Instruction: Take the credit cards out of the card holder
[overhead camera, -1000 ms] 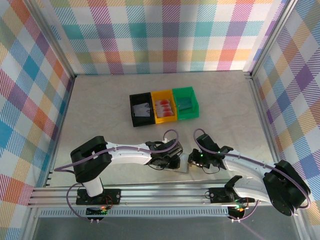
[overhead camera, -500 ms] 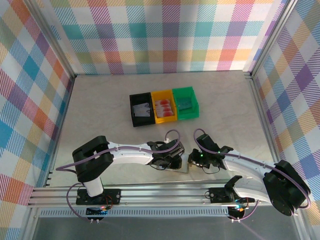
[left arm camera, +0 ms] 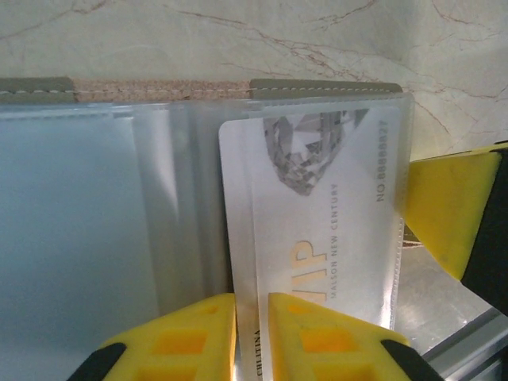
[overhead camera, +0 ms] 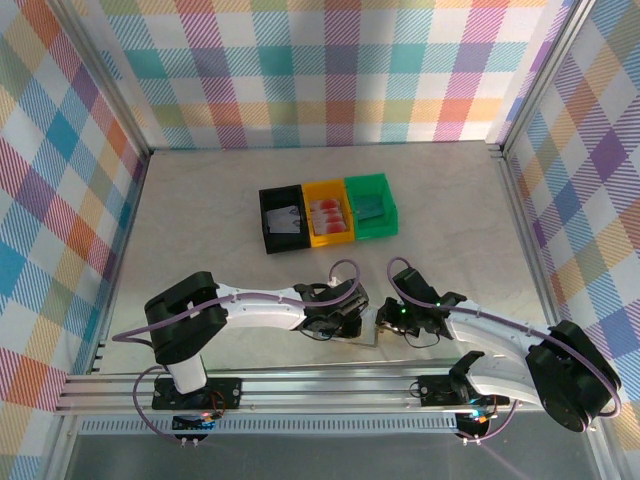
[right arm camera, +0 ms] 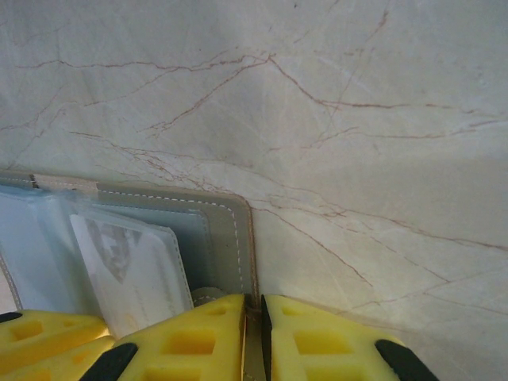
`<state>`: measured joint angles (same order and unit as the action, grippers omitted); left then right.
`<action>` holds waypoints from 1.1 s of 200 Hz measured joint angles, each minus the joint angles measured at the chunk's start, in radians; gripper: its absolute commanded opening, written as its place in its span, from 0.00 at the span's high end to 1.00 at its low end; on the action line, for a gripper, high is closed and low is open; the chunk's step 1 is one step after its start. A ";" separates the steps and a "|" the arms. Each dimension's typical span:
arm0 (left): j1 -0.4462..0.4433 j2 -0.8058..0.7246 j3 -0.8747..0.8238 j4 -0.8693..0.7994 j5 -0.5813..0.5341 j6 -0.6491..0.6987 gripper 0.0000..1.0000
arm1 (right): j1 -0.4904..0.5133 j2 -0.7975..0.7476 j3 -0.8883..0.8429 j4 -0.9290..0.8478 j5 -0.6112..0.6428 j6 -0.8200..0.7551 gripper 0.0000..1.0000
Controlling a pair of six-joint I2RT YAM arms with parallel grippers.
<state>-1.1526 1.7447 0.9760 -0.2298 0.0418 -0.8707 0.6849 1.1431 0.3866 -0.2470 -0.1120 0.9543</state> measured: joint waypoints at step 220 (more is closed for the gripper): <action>0.000 -0.066 -0.058 0.021 -0.044 -0.021 0.83 | 0.007 -0.029 -0.015 0.003 0.011 0.003 0.83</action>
<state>-1.1526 1.6787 0.9184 -0.2092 -0.0025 -0.8917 0.6918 1.1137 0.3717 -0.2436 -0.1005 0.9577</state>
